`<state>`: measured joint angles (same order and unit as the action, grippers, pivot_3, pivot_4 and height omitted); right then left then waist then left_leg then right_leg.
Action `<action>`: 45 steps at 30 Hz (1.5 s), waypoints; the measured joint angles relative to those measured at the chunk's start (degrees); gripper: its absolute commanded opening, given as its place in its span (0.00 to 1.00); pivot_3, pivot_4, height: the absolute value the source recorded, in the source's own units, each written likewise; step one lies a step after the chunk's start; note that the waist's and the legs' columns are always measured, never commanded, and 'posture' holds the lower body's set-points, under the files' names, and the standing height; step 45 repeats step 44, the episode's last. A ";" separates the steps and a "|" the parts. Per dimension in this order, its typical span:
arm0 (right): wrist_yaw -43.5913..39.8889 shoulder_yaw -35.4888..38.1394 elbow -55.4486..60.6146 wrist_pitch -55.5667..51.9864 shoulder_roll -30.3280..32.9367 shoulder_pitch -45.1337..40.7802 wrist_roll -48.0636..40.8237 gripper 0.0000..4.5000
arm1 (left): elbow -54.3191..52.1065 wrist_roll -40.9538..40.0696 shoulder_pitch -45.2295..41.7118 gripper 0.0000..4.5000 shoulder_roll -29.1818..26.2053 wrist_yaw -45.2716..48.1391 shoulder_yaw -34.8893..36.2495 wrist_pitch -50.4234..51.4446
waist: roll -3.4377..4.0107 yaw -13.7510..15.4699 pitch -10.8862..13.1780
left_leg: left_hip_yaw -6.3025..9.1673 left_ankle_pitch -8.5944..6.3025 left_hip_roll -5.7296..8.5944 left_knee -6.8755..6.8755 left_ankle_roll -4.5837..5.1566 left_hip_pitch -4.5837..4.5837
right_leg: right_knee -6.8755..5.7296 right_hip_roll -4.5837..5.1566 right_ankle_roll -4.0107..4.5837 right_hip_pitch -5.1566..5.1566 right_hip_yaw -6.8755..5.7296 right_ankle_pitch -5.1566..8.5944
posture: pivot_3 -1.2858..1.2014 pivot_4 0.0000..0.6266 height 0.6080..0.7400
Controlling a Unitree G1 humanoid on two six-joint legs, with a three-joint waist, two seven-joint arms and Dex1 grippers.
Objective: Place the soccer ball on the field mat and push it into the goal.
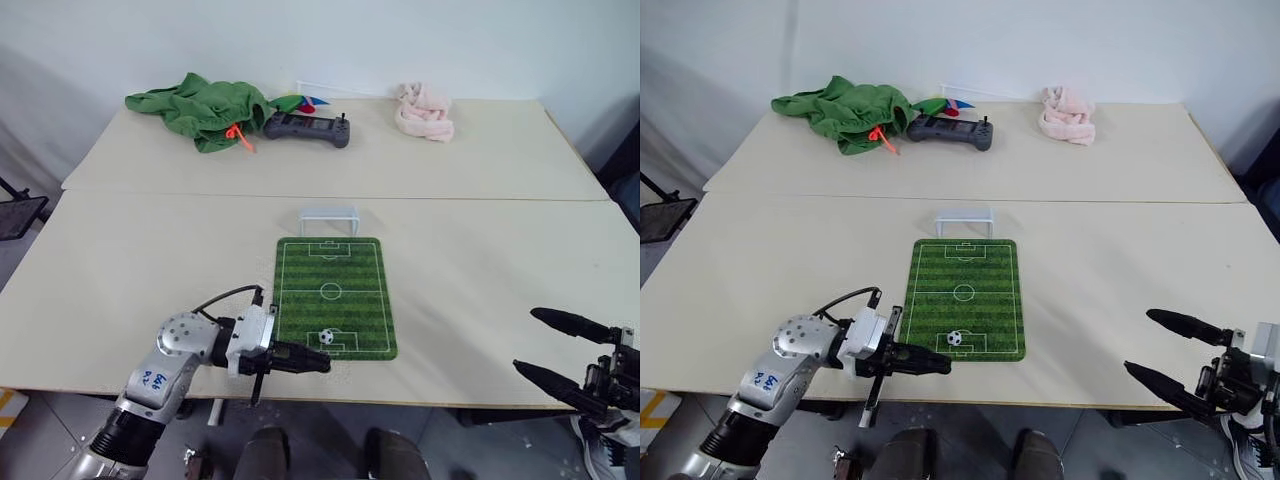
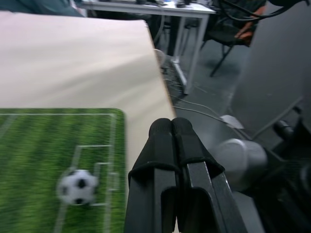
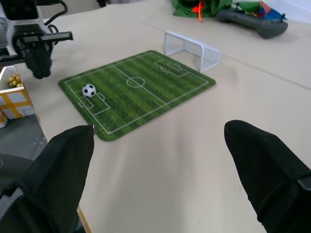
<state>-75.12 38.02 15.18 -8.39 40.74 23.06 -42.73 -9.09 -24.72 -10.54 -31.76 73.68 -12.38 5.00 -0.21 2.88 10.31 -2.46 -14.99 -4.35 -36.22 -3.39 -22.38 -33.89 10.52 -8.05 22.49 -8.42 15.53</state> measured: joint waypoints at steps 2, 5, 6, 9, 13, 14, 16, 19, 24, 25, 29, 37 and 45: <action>0.64 0.00 0.50 0.00 -0.15 0.48 0.04 1.00 | 0.38 0.78 -0.03 0.00 -0.03 -0.17 -0.26 -0.16 | 0.00 0.01 0.00 | 0.00 -0.01 -0.01 -0.01 0.01 0.00 | 0.00 -0.01 0.01 0.00 0.00 0.00 | 0.52 0.24 1.00; 1.53 -0.05 1.08 -0.05 -0.69 1.11 0.07 1.00 | 3.26 3.96 -0.78 0.00 0.88 -1.62 -1.70 -0.74 | 0.01 0.01 -0.01 | -0.01 -0.01 -0.01 -0.01 0.02 0.00 | 0.02 -0.01 0.02 0.00 0.01 0.00 | 0.52 0.24 1.00; 1.96 -0.08 1.42 -0.08 -0.83 1.23 0.06 1.00 | 4.75 5.20 -1.42 0.00 1.81 -2.56 -2.17 -0.87 | 0.01 0.01 -0.01 | -0.01 -0.02 -0.01 -0.01 0.02 0.00 | 0.02 -0.01 0.02 0.01 0.01 0.00 | 0.52 0.24 1.00; 2.85 -0.17 2.53 -0.24 -0.87 1.58 0.08 1.00 | 9.06 8.57 -4.21 0.00 3.94 -5.32 -2.91 -1.37 | 0.00 0.16 0.00 | -0.01 -0.02 -0.02 -0.02 0.02 -0.01 | 0.01 -0.01 0.02 0.01 0.01 0.00 | 0.52 0.24 1.00; 3.77 -0.27 2.85 -0.38 -0.90 1.98 0.09 1.00 | 16.37 13.00 -10.11 0.00 7.27 -9.47 -3.43 -4.00 | 0.01 0.21 -0.01 | -0.02 -0.01 -0.01 -0.03 0.02 0.00 | 0.02 -0.01 0.01 -0.01 0.01 -0.02 | 0.52 0.24 1.00; 4.03 -0.26 2.86 -0.38 -0.91 2.00 0.09 1.00 | 18.04 13.82 -11.51 0.00 8.24 -10.79 -3.38 -4.33 | 0.01 0.21 -0.01 | -0.02 -0.01 -0.01 -0.04 0.01 0.00 | 0.01 -0.02 0.00 -0.01 0.01 -0.02 | 0.52 0.24 1.00; 4.88 -0.35 3.03 -0.39 -0.95 1.72 0.12 1.00 | 21.67 15.07 -14.67 0.00 10.49 -14.54 -2.85 -4.18 | 0.00 0.18 0.00 | -0.02 -0.01 -0.01 -0.06 0.02 0.00 | 0.00 -0.02 -0.01 -0.01 0.01 -0.04 | 0.52 0.24 1.00; 6.47 -0.47 3.80 -0.39 -1.03 0.74 0.10 1.00 | 25.80 15.92 -19.07 0.00 13.07 -22.13 0.80 -1.91 | -0.06 -0.11 0.03 | -0.03 -0.01 -0.01 -0.06 0.01 -0.01 | -0.01 -0.02 -0.03 0.00 0.01 -0.05 | 0.52 0.24 1.00; 7.42 -1.35 3.52 -0.38 -1.03 -0.35 0.32 1.00 | 26.76 15.97 -20.87 0.00 13.83 -26.88 4.03 -0.14 | -0.06 -0.27 0.03 | -0.07 0.10 -0.01 0.00 -0.17 0.01 | -0.01 -0.02 -0.04 0.01 0.02 -0.05 | 0.52 0.24 1.00; 7.53 -1.81 3.34 -0.37 -1.03 -1.11 0.64 1.00 | 26.73 15.59 -20.69 0.00 13.82 -26.54 4.22 0.22 | -0.07 -0.25 0.04 | -0.07 0.10 -0.01 -0.01 -0.17 0.01 | -0.01 -0.02 -0.04 0.01 0.02 -0.05 | 0.52 0.24 1.00; 7.84 -4.01 0.99 -0.30 -0.92 -6.28 1.20 1.00 | 24.09 11.17 -19.30 0.00 12.81 -21.31 5.13 1.91 | -0.08 -0.35 0.04 | -0.09 0.10 -0.03 -0.04 -0.17 0.02 | -0.03 -0.04 -0.04 0.02 0.06 -0.06 | 0.52 0.24 1.00; 5.03 -7.52 -8.55 0.90 0.11 -16.72 2.65 1.00 | 23.05 6.34 -16.67 0.00 6.47 -12.36 9.34 2.39 | -0.06 -1.24 0.04 | -0.20 0.10 -0.07 -0.05 -0.19 0.06 | -0.09 -0.08 -0.04 0.04 0.15 -0.07 | 0.52 0.24 1.00; 3.29 -10.93 -14.80 1.02 2.57 -24.74 5.40 1.00 | 25.64 5.68 -16.37 0.00 3.09 -9.18 13.59 -1.63 | -0.07 -1.57 0.04 | -0.36 0.11 -0.16 -0.04 -0.21 0.09 | -0.14 -0.16 -0.04 0.13 0.27 -0.09 | 0.52 0.24 1.00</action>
